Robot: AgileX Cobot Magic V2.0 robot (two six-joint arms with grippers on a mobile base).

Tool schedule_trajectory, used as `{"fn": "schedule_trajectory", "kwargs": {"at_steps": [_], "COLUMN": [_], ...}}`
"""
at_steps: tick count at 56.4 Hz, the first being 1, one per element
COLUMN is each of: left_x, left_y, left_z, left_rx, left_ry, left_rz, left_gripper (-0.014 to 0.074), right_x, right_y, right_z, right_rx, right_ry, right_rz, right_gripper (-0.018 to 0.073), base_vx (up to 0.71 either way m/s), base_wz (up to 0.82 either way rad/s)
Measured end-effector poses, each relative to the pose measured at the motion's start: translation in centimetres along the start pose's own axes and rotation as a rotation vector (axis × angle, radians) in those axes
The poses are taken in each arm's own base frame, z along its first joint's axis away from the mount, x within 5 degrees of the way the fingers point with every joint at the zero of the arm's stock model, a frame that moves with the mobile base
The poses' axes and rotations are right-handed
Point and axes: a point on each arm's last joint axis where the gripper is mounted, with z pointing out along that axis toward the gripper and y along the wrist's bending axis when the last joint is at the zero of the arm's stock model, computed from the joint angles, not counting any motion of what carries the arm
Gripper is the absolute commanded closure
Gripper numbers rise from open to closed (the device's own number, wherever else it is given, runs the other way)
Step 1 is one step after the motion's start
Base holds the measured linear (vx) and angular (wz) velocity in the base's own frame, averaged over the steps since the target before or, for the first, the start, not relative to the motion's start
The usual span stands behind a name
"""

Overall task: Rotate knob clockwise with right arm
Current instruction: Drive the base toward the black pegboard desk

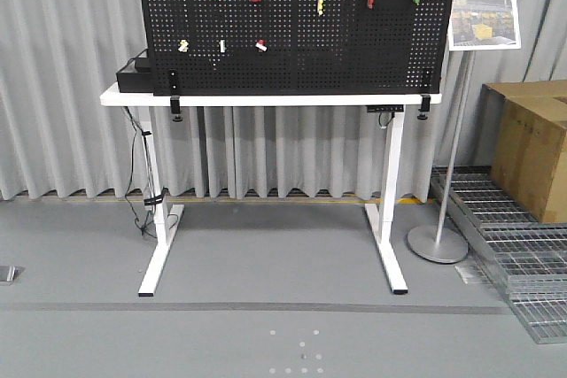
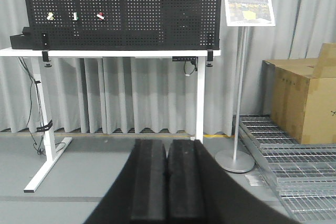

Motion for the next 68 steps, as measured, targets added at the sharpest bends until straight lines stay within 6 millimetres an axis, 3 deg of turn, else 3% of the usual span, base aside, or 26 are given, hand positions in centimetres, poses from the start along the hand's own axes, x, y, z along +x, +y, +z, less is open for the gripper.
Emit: {"fn": "schedule_trajectory", "kwargs": {"at_steps": [68], "left_x": [0.0], "left_y": [0.0], "left_z": [0.0], "left_rx": [0.0], "left_ry": [0.0], "left_rz": [0.0], "left_gripper": [0.0603], "right_x": [0.0], "right_y": [0.0], "right_z": [0.0], "right_rx": [0.0], "right_ry": [0.0], "right_rz": [0.0], "right_gripper": [0.0568], "base_vx": [0.01], "base_wz": [0.0]}}
